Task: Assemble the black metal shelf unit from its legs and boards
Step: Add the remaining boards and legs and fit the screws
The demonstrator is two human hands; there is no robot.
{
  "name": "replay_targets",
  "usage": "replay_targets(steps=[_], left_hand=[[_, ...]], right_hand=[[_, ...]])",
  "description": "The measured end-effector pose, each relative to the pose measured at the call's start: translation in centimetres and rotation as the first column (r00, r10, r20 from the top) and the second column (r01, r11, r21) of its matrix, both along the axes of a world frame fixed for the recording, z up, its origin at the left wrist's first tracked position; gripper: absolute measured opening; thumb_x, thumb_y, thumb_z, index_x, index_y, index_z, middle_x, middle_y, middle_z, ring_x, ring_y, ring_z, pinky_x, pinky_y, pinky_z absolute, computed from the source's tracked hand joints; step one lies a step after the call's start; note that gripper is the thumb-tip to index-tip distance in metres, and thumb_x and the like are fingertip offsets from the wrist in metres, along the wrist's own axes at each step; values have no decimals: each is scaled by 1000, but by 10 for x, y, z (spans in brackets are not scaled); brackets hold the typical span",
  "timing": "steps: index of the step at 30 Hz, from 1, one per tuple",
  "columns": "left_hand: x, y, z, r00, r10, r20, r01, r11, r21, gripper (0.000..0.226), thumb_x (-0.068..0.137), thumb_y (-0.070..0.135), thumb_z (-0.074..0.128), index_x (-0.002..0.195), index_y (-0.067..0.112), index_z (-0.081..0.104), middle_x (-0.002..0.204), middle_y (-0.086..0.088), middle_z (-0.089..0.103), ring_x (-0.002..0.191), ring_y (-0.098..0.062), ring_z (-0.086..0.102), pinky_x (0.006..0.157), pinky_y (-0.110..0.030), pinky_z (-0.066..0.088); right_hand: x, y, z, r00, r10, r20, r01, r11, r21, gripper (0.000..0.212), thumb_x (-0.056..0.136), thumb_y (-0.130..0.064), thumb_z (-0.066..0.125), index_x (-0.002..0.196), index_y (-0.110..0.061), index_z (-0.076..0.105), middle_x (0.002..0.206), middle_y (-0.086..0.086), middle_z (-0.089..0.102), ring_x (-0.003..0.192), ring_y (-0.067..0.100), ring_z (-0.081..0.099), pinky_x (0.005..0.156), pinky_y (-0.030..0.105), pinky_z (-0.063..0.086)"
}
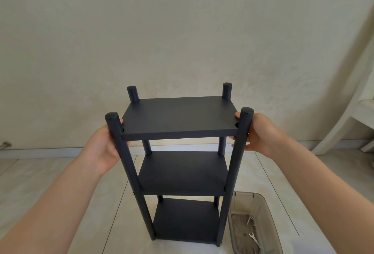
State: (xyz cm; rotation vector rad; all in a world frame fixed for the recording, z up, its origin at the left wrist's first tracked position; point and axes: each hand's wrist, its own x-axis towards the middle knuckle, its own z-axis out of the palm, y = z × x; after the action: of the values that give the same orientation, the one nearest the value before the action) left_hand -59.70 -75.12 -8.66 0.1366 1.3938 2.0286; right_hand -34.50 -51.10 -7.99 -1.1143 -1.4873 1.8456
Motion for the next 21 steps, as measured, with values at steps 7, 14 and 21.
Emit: replay_targets(steps=[7,14,21], left_hand=[[-1,0,0,1000,10,28,-10,1000,13,13,100,21,53,92,19,63,70,7,68,73,-9,60,75,-22,49],[-6,-3,-5,999,-35,5,35,999,10,10,101,21,53,100,18,63,83,4,67,79,-11,61,83,-25,48],[-6,-2,-8,999,-37,-15,37,999,-21,12,102,22,52,106,18,62,94,2,64,86,-13,60,98,-29,44]], right_hand=[[-3,-10,4,996,-77,-46,76,996,-36,24,95,-15,44,85,-14,66,79,6,68,67,27,66,75,50,60],[2,-9,4,995,-99,0,99,995,16,26,94,-14,42,87,-15,67,59,1,70,55,23,70,71,46,59],[5,-13,-1,994,-107,20,106,994,30,31,93,-14,38,85,-16,68,64,2,71,66,28,73,73,46,58]])
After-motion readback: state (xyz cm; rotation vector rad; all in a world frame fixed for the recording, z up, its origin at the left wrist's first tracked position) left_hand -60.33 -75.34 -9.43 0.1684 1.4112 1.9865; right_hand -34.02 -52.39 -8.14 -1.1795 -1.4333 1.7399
